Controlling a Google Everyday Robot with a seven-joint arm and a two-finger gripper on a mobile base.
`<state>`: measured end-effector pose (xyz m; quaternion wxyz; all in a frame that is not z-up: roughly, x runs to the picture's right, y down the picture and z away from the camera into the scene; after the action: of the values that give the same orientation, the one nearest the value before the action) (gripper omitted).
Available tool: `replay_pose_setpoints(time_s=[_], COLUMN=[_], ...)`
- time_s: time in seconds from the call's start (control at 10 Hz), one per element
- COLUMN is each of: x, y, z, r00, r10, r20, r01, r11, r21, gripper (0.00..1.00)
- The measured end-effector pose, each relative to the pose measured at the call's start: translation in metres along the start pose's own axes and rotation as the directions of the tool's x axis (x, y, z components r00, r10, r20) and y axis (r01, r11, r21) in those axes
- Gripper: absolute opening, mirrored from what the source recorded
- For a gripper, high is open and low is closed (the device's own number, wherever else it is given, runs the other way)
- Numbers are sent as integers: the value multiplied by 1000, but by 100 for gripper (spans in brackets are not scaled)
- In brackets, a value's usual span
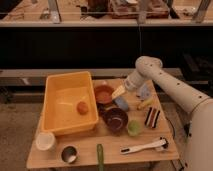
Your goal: Stack cups into tray
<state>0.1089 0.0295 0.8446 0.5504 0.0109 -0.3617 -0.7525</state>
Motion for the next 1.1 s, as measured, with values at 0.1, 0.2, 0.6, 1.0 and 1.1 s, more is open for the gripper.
replay_pose_setpoints(time_s=[0.1,0.2,0.6,1.0,1.1], x=[0,0,0,-40,-59], y=[0,0,0,-1,-7], z=[0,0,0,-29,-35], r00=[1000,1000,1000,998,998], r10=[0,0,1,46,58], r20=[0,0,2,37,37], r01=[0,0,-1,-45,-56], r11=[1000,1000,1000,999,998], r21=[0,0,0,-16,-34], gripper=[80,80,80,80,80])
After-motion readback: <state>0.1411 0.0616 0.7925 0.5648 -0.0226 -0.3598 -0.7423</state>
